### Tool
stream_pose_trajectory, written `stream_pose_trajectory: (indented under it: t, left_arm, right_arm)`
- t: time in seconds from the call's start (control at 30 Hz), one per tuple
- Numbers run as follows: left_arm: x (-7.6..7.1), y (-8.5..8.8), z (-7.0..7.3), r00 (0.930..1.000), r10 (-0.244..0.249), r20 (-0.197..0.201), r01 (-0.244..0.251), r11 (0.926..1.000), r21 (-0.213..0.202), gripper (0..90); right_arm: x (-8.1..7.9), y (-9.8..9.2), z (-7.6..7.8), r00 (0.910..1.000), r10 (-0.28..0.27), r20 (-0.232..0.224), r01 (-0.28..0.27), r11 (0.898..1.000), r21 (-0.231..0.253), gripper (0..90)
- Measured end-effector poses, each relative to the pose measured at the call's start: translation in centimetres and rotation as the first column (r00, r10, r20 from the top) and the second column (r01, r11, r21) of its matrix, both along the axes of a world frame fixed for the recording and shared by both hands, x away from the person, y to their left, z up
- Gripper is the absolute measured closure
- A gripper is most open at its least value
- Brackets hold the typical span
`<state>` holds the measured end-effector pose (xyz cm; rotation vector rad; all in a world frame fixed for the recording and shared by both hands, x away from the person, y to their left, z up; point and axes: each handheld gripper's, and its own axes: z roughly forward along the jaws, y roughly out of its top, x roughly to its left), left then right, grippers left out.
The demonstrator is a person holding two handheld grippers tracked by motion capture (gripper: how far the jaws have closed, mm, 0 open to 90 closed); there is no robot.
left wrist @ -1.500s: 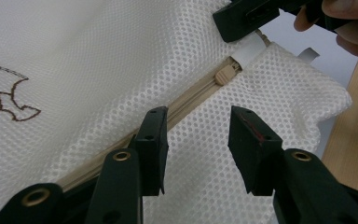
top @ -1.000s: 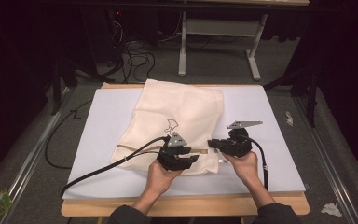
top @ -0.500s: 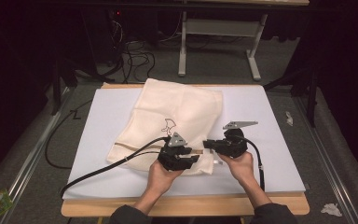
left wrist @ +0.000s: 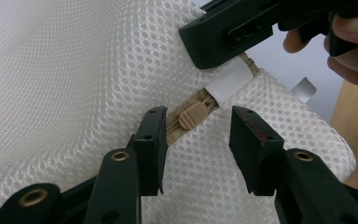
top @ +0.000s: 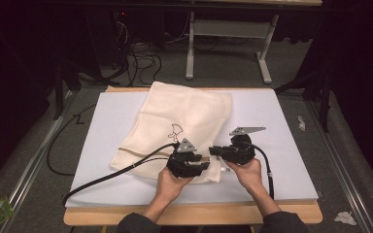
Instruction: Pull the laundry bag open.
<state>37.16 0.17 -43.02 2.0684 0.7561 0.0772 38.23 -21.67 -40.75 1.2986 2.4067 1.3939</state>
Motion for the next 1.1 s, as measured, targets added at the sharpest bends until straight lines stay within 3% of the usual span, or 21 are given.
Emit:
stream_pose_trajectory:
  t: [0.33,0.87,1.1]
  left_arm:
    - [0.06,-0.10,-0.16,0.9999,-0.009,-0.008,0.009,0.9998,-0.020,61.4]
    - [0.00,-0.05,-0.21,0.9999,-0.012,0.000,0.012,0.9998,-0.016,74.2]
    - [0.00,-0.09,-0.18,0.9995,-0.031,-0.013,0.030,0.9982,-0.052,79.8]
  right_arm:
    - [-0.01,0.32,-0.05,0.9999,0.011,0.006,-0.011,1.000,-0.004,88.2]
    - [-0.07,0.39,-0.26,0.9999,0.013,0.006,-0.013,1.000,-0.013,88.2]
    - [-0.07,0.47,-0.30,0.9999,0.014,0.007,-0.014,1.000,-0.017,88.2]
